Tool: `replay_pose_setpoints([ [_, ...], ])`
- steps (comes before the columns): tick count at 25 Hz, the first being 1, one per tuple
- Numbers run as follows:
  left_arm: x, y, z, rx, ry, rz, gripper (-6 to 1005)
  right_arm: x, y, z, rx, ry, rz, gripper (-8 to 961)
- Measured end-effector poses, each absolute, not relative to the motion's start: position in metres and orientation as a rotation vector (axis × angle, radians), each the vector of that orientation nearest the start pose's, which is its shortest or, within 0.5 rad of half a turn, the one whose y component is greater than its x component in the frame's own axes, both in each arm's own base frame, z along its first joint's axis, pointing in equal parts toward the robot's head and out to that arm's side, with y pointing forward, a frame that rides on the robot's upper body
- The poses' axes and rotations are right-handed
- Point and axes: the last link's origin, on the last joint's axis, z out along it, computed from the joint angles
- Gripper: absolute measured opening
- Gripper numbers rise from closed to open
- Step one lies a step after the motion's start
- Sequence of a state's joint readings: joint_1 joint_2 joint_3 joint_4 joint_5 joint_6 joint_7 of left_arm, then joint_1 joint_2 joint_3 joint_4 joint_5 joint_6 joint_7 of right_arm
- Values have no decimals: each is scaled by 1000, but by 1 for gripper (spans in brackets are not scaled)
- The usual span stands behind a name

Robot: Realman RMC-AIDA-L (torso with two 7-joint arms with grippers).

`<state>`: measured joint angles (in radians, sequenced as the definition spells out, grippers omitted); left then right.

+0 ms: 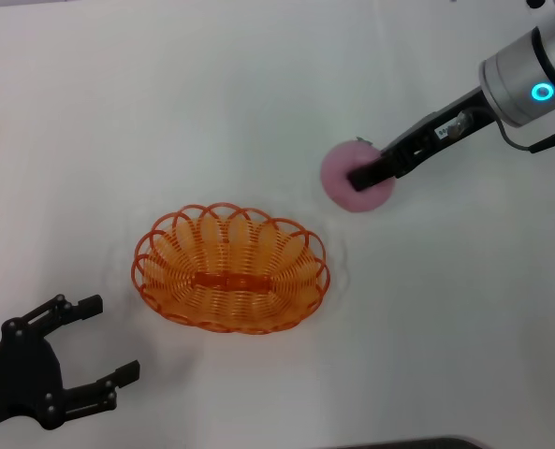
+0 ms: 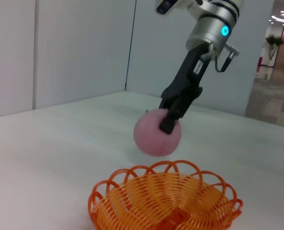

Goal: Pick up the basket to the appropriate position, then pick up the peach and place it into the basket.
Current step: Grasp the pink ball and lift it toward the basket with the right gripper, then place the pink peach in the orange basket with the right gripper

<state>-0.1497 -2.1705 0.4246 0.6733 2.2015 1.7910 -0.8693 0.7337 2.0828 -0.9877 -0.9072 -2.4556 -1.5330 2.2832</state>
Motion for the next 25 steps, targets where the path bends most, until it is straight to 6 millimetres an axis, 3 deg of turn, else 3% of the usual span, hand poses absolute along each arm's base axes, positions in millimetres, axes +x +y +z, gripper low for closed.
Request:
replay_pose_setpoints([
  [9,-345,177,-13,-2632,-519,-703,908,188,362,-13,-2894,1147,-23,307],
  [19,-345,177,-13,-2633,-520,-704,908,163,352,-40,-3047,1062,12,345],
  [25,-345,177,-14,-2633,-521,-707,907,162,352,-56,-3059,1046,-61,367],
])
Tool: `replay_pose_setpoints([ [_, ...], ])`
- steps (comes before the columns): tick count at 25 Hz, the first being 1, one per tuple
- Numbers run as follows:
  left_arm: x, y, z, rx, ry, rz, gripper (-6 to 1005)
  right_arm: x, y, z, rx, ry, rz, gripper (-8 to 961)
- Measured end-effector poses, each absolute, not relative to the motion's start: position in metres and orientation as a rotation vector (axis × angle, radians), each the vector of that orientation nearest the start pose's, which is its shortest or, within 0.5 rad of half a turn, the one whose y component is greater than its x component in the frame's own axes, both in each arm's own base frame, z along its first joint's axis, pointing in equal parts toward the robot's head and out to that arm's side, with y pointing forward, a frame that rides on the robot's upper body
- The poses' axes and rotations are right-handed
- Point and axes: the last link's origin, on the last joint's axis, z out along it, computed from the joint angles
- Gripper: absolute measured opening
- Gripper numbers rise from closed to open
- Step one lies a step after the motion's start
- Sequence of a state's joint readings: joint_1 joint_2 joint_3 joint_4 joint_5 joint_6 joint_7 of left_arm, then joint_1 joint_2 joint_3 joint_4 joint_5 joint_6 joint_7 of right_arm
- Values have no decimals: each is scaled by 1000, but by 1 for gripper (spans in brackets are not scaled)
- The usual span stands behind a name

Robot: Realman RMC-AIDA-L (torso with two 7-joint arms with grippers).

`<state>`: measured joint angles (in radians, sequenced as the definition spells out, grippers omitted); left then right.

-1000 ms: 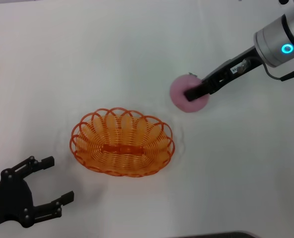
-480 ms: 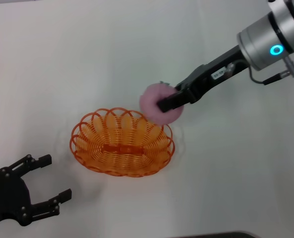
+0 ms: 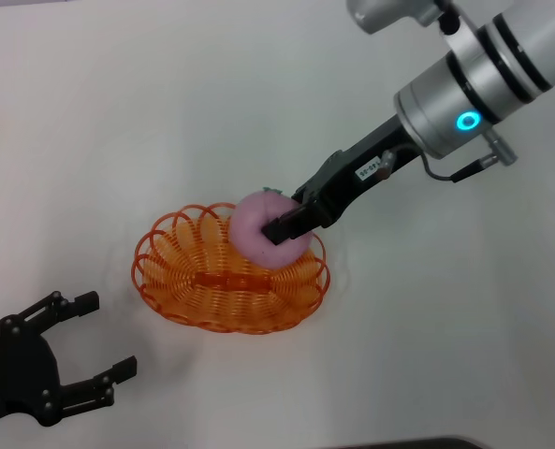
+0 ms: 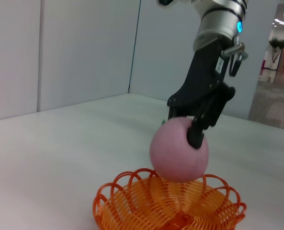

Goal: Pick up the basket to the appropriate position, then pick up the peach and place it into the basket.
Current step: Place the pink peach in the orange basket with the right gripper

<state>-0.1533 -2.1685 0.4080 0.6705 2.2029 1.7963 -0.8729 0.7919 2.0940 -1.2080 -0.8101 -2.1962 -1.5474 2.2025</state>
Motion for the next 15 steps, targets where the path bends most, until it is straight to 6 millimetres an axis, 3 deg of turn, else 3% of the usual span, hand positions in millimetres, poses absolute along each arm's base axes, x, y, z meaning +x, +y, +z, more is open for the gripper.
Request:
replay_pose_setpoints([
  [10,-345,176,-14,-2632,-525,-707,907,162,350,-65,-3095,1012,4,405],
  [15,-345,176,-14,-2632,-525,-707,907,164,350,-64,-3089,1019,17,623],
])
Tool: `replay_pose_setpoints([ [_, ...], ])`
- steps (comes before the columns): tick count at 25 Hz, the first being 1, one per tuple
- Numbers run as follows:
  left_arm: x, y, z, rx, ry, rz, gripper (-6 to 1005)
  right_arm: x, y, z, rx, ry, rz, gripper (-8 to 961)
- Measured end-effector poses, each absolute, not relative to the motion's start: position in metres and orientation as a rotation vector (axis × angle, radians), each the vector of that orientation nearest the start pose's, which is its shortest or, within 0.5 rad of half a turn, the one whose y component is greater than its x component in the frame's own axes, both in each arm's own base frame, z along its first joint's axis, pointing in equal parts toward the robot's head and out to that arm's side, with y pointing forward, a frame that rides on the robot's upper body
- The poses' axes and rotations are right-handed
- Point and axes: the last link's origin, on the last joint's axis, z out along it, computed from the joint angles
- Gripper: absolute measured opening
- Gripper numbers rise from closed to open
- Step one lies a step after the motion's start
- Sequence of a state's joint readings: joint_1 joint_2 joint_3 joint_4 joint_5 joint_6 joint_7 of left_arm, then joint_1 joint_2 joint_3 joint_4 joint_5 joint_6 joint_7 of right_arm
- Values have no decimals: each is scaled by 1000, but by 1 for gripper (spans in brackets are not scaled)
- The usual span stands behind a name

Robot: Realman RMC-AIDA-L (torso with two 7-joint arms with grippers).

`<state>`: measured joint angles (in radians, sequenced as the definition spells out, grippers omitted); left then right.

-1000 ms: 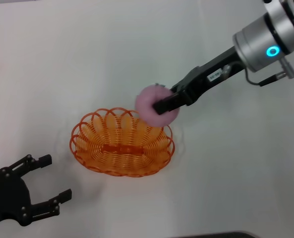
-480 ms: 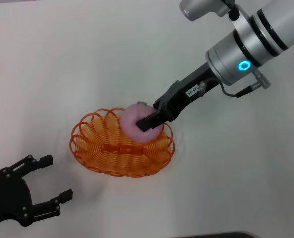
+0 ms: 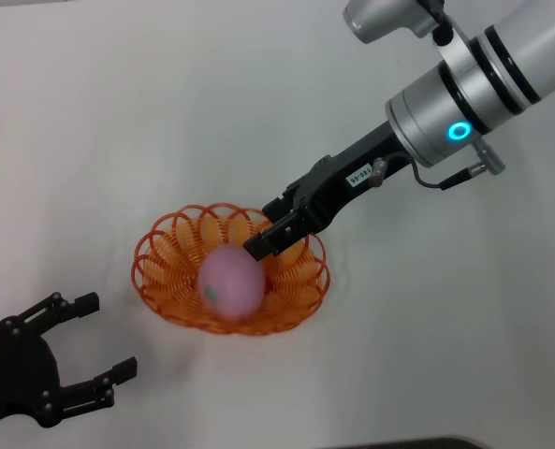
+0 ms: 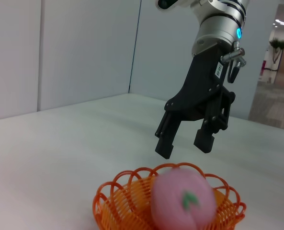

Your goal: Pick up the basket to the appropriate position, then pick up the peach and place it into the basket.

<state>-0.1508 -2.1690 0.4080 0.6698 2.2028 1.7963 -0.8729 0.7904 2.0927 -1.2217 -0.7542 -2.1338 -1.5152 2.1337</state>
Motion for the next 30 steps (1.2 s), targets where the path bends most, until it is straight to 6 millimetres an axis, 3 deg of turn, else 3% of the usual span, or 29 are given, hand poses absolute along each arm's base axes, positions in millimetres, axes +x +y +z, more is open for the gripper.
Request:
replay_pose_setpoints([
  [6,-345,176,-14,-2632,-524,-709,907,175,347,-60,-3082,1003,75,764],
  [14,-345,177,-13,-2624,-557,-717,907,215,332,-33,-2979,949,482,770],
  [23,-342,178,-12,-2630,-552,-742,907,279,287,-14,-2830,807,659,801],
  [30,-340,180,-12,-2632,-553,-756,907,309,254,-13,-2740,718,751,824],
])
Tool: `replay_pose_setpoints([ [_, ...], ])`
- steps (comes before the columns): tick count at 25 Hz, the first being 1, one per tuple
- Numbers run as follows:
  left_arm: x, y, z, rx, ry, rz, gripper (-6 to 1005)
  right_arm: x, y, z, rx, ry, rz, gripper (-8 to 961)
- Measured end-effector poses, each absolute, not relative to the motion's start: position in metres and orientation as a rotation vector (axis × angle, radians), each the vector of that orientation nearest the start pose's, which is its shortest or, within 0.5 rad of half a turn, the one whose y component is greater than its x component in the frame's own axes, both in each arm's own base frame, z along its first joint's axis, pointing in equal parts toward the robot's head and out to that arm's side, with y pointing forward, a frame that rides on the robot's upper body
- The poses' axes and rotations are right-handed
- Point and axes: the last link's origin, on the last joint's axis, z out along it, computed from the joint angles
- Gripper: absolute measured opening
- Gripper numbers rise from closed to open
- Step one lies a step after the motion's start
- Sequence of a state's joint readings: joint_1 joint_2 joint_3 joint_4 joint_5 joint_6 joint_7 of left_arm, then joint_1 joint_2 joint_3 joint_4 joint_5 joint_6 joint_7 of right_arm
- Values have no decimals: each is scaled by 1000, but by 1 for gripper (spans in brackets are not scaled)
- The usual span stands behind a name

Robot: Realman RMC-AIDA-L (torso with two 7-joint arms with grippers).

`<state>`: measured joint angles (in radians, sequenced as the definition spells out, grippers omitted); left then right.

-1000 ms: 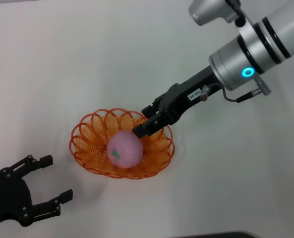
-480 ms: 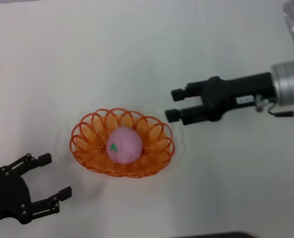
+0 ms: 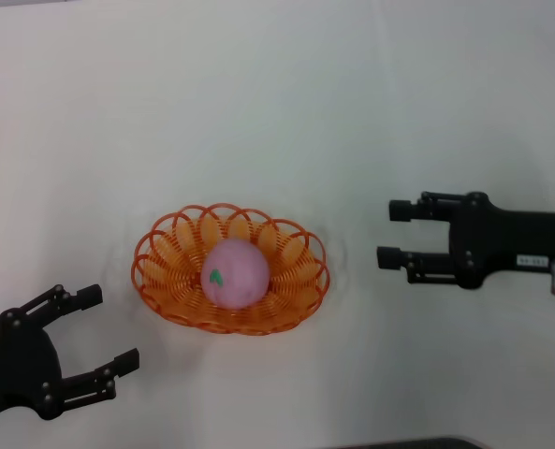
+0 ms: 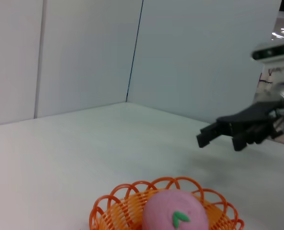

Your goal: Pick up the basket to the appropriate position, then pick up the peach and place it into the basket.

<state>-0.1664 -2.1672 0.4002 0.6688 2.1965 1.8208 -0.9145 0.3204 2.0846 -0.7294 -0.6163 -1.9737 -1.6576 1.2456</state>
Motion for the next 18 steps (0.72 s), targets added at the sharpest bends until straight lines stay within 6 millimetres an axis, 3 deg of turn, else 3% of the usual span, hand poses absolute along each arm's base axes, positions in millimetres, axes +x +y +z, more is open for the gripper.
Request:
replay_pose_setpoints([
  [10,-336,188,-12,-2640,-565,-769,906,334,219,-21,-2692,681,734,858],
  [18,-336,189,-13,-2641,-567,-768,903,347,209,-19,-2645,665,686,885],
])
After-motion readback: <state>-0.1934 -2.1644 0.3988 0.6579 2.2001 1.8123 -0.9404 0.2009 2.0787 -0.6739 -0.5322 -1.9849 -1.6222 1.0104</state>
